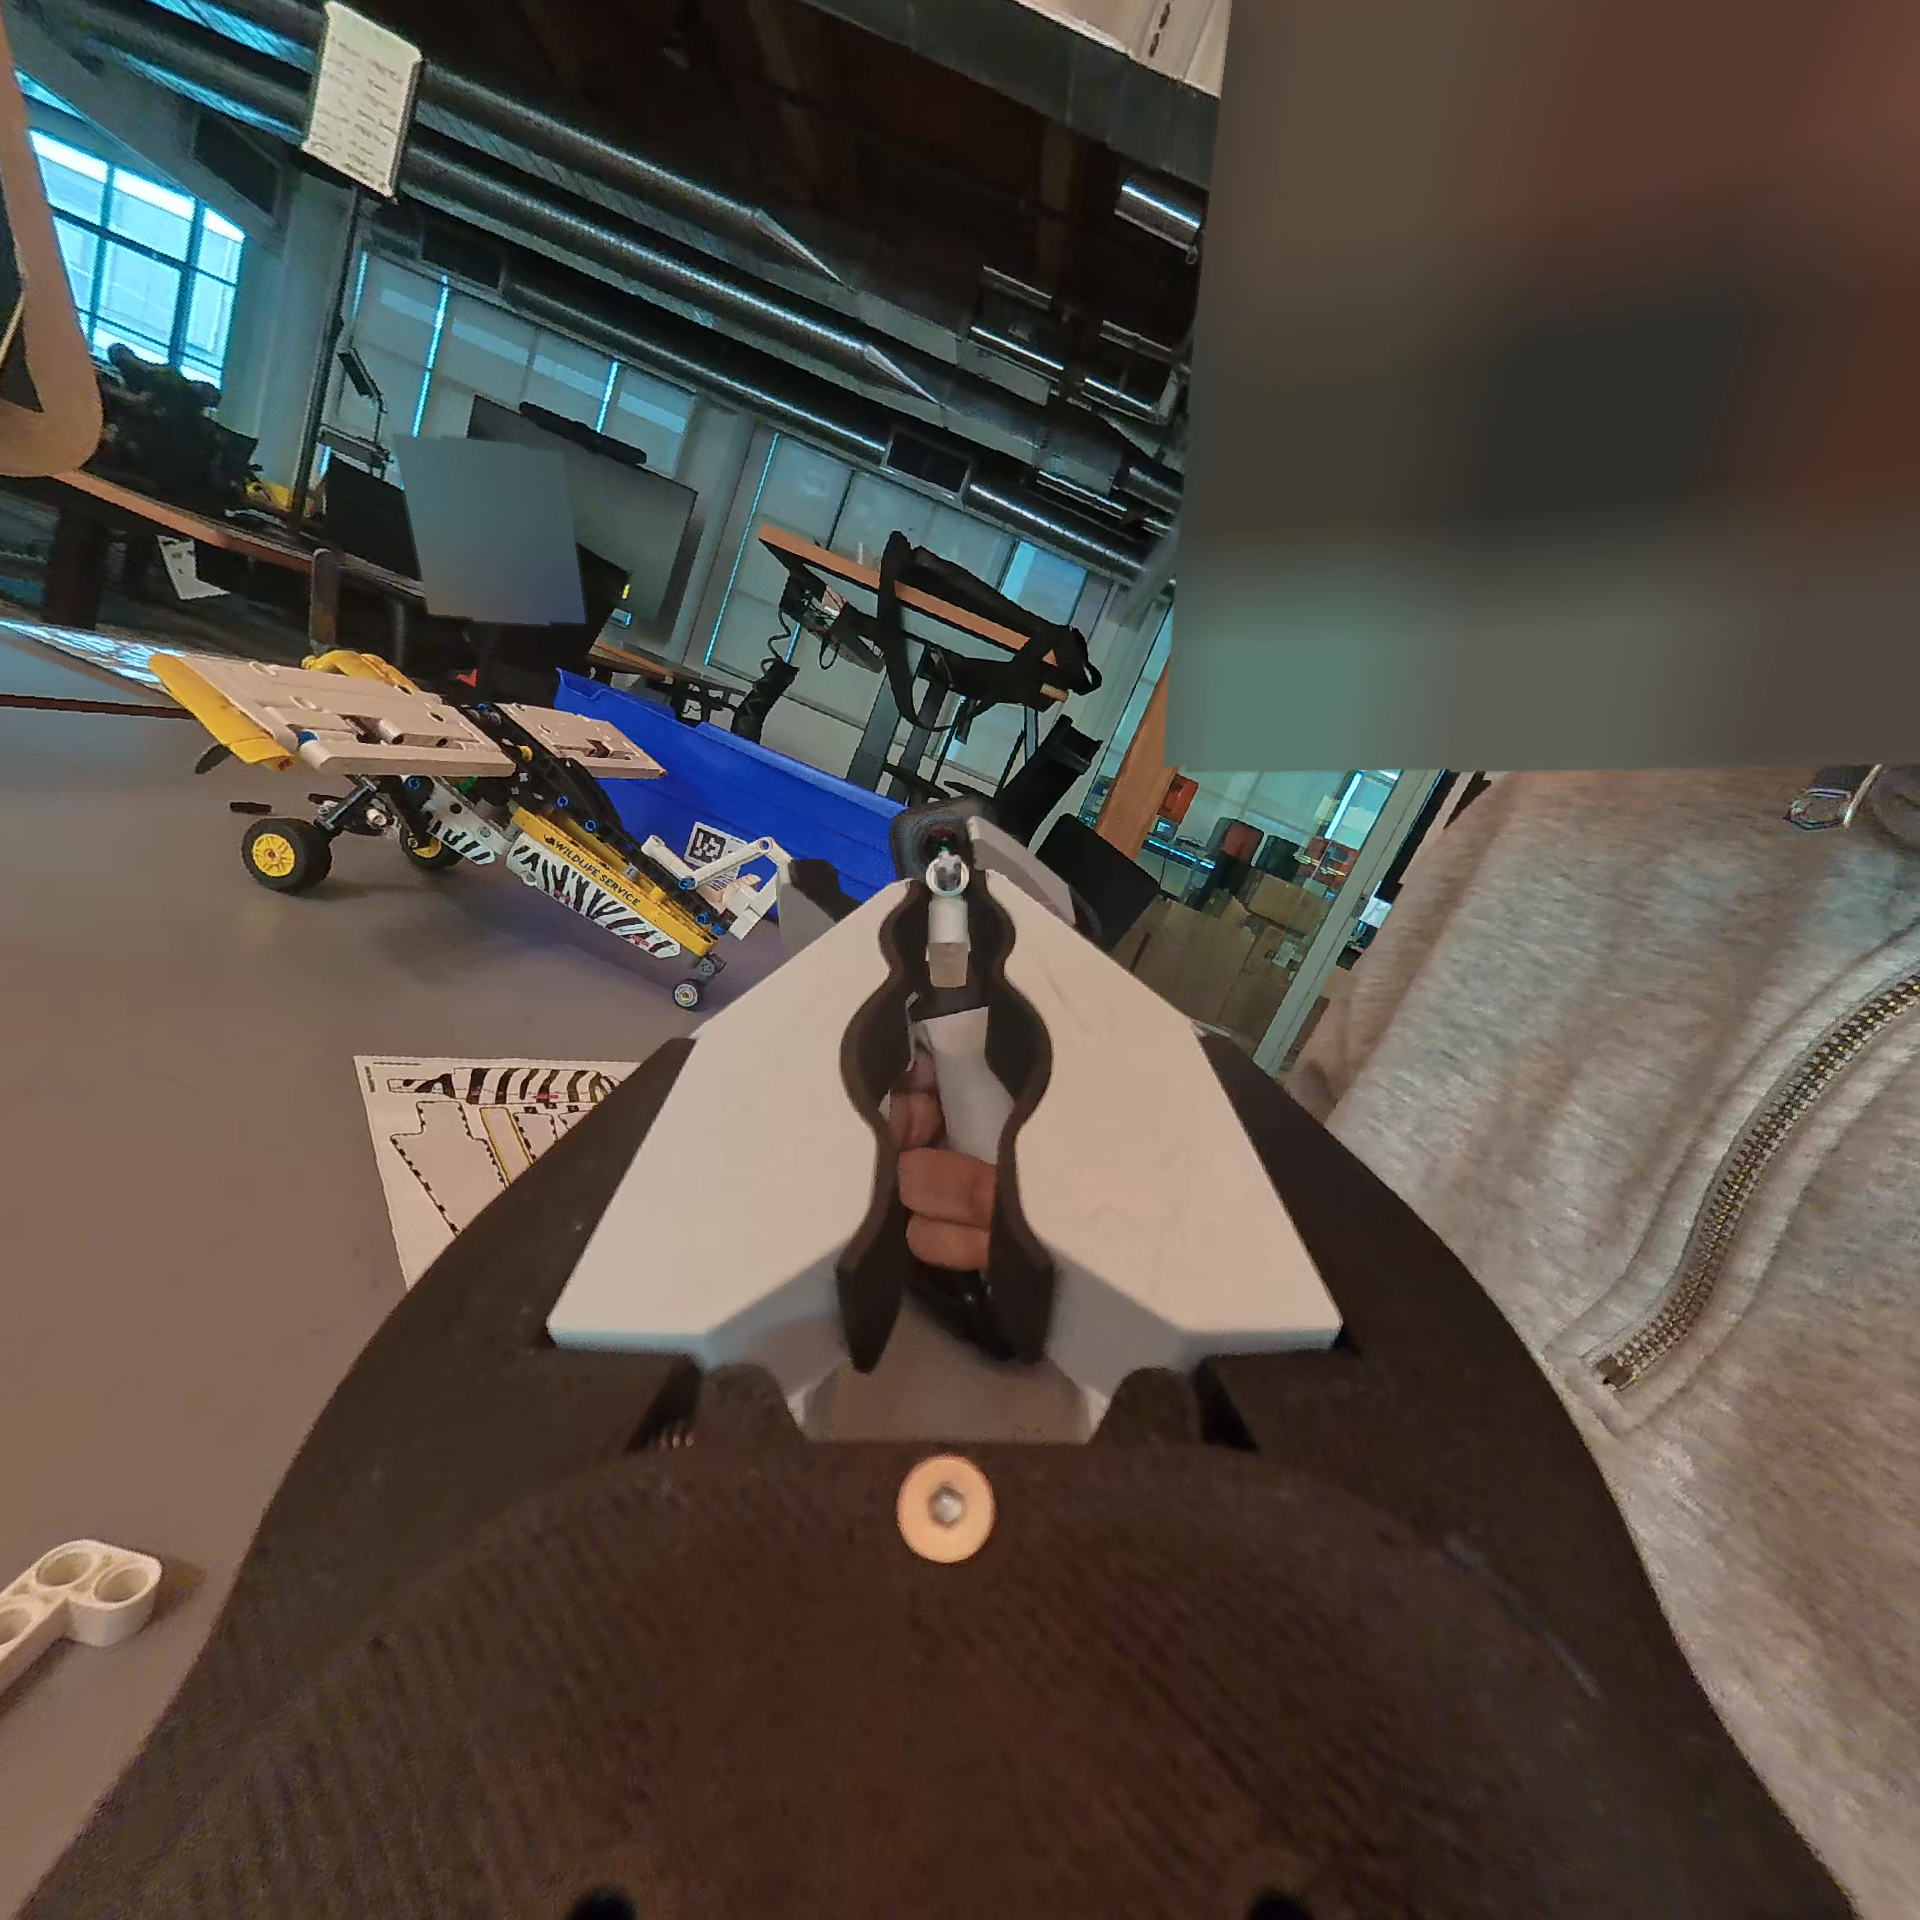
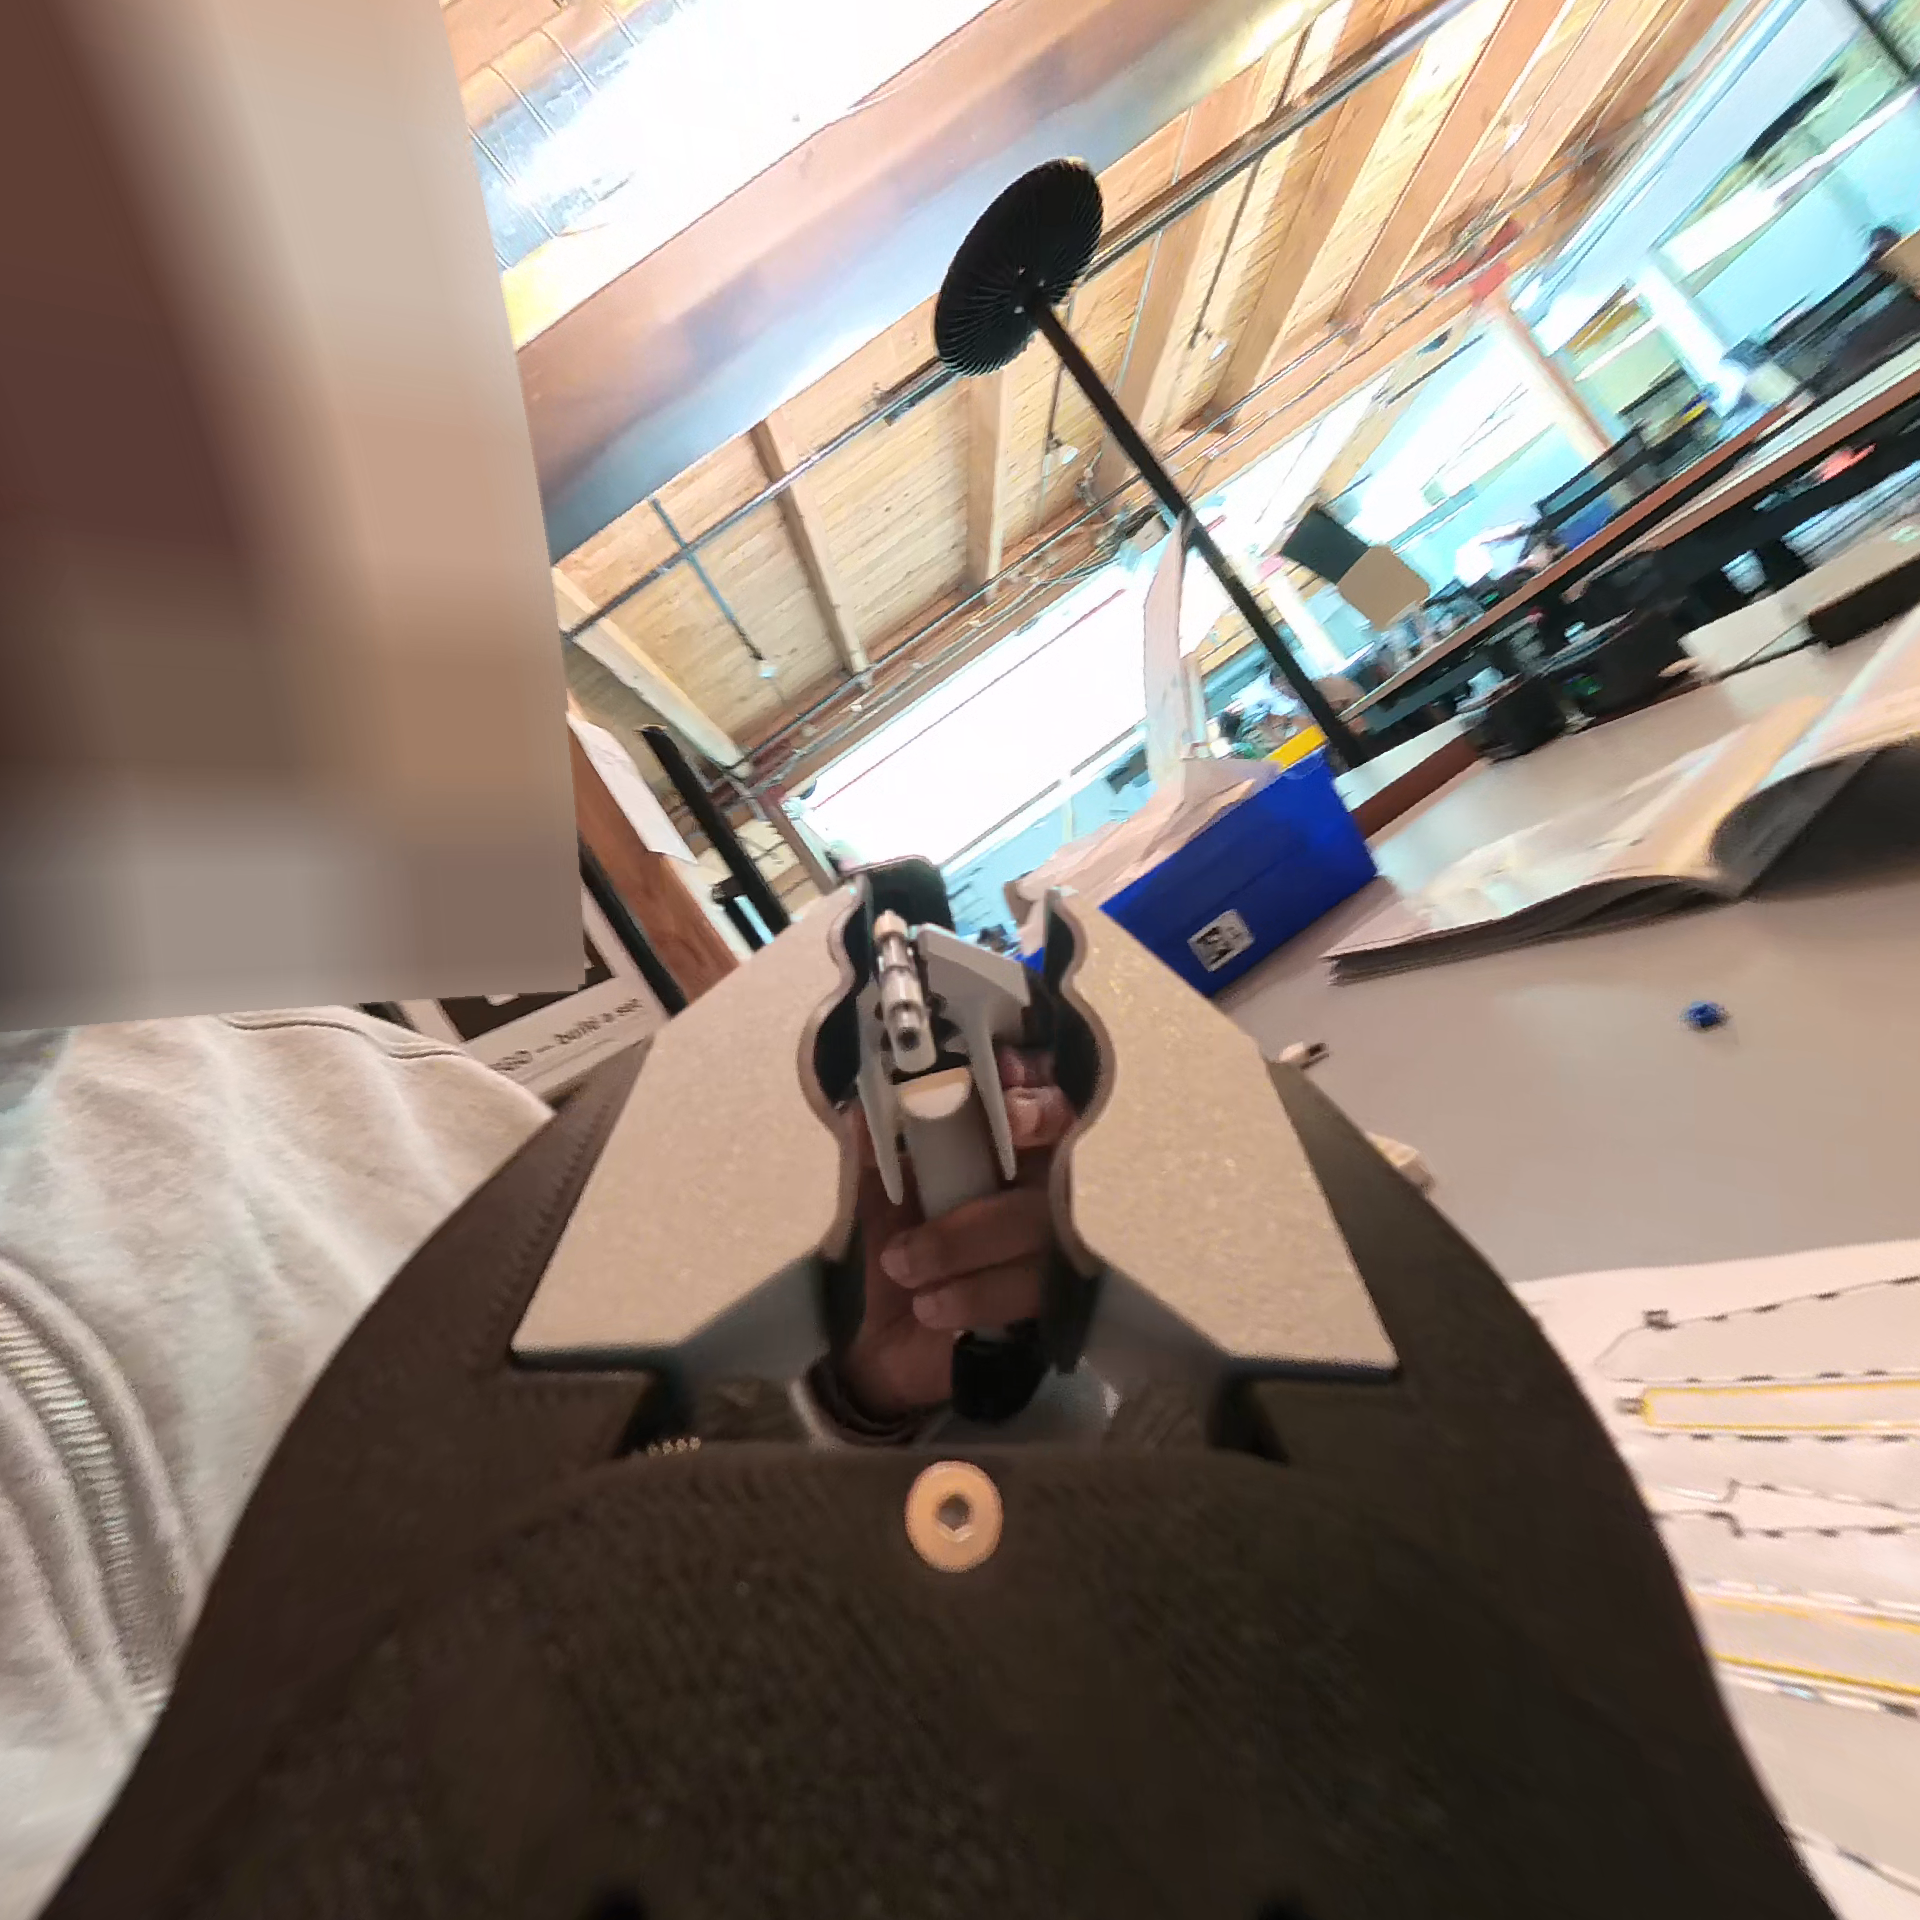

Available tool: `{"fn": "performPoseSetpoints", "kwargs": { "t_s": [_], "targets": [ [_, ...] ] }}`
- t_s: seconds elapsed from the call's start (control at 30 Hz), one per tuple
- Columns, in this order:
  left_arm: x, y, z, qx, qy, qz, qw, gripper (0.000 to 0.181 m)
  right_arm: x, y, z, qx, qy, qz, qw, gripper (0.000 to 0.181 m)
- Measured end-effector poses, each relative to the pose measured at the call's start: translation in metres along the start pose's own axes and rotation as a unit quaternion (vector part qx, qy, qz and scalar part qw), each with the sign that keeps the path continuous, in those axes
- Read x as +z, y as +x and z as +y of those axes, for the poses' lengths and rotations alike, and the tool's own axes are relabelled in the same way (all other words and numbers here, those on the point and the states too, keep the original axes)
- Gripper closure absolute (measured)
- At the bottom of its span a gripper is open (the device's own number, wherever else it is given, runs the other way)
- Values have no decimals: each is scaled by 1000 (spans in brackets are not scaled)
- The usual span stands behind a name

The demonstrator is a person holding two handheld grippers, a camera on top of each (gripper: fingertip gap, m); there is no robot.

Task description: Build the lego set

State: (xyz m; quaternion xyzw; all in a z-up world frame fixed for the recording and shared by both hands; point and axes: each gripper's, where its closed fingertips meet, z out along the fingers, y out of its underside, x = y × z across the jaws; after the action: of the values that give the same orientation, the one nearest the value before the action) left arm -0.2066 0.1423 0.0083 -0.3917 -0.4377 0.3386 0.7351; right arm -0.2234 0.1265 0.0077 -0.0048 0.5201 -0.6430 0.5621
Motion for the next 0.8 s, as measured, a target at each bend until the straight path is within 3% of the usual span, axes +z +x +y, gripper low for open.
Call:
{"fn": "performPoseSetpoints", "kwargs": {
  "t_s": [0.8],
  "targets": [
    [0,-3,1,-12,1,-3,1000,175,2,-1,0,-49,5,23,999,112]
  ]
}}
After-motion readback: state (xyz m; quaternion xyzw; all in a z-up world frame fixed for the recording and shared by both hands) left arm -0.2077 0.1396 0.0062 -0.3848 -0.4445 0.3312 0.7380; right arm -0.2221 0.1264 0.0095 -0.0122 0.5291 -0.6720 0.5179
